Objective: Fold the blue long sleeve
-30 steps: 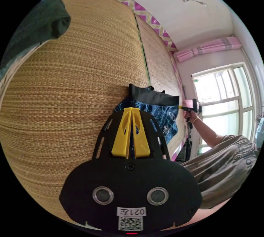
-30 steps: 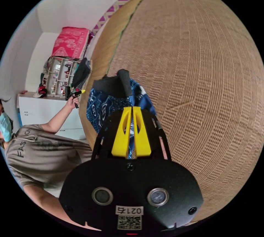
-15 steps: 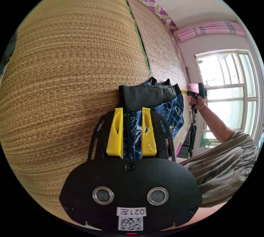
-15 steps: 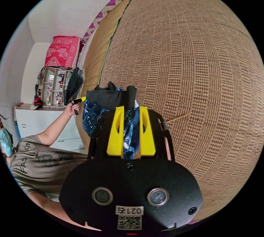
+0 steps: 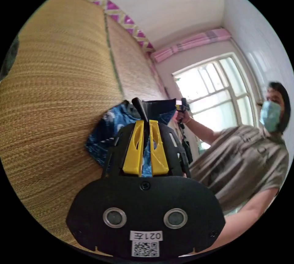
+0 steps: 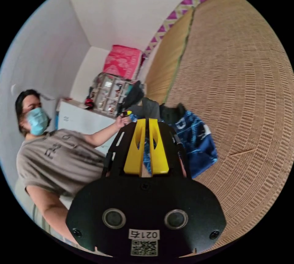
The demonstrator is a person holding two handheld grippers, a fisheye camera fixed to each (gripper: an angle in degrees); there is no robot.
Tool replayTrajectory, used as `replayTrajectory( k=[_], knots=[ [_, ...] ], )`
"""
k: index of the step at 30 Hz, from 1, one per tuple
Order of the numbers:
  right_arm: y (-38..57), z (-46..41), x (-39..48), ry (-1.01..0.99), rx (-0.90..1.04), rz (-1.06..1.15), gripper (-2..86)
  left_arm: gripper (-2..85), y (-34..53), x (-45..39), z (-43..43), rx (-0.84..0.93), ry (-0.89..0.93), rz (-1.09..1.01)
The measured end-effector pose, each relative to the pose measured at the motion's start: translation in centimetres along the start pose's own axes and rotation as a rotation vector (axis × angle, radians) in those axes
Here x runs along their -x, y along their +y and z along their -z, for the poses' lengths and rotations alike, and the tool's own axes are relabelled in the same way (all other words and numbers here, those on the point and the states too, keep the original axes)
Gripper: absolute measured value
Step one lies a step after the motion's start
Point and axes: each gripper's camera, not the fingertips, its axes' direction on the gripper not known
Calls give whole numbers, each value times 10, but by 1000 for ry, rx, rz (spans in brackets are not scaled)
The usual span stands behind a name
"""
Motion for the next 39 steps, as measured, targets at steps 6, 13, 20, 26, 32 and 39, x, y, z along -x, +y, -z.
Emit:
replayTrajectory(
  k=[6, 13, 20, 26, 32, 39],
  knots=[
    [111, 10, 82, -147, 200, 43, 1, -2, 85, -107, 15, 158, 205, -207],
    [257, -50, 88, -86, 538, -230, 1, 3, 256, -107, -60, 551, 220, 82],
    [293, -53, 84, 43, 493, -356, 71, 35, 336, -71, -61, 310, 117, 354],
    [168, -7, 131, 200, 263, -78, 113, 59, 253, -93, 22, 91, -92, 181],
    [17, -51, 121, 557, 250, 80, 107, 78, 97, -80, -24, 131, -357, -8],
    [-82, -94, 67, 878, 498, 52, 115, 111, -34, -16, -76, 210, -503, -7]
  ],
)
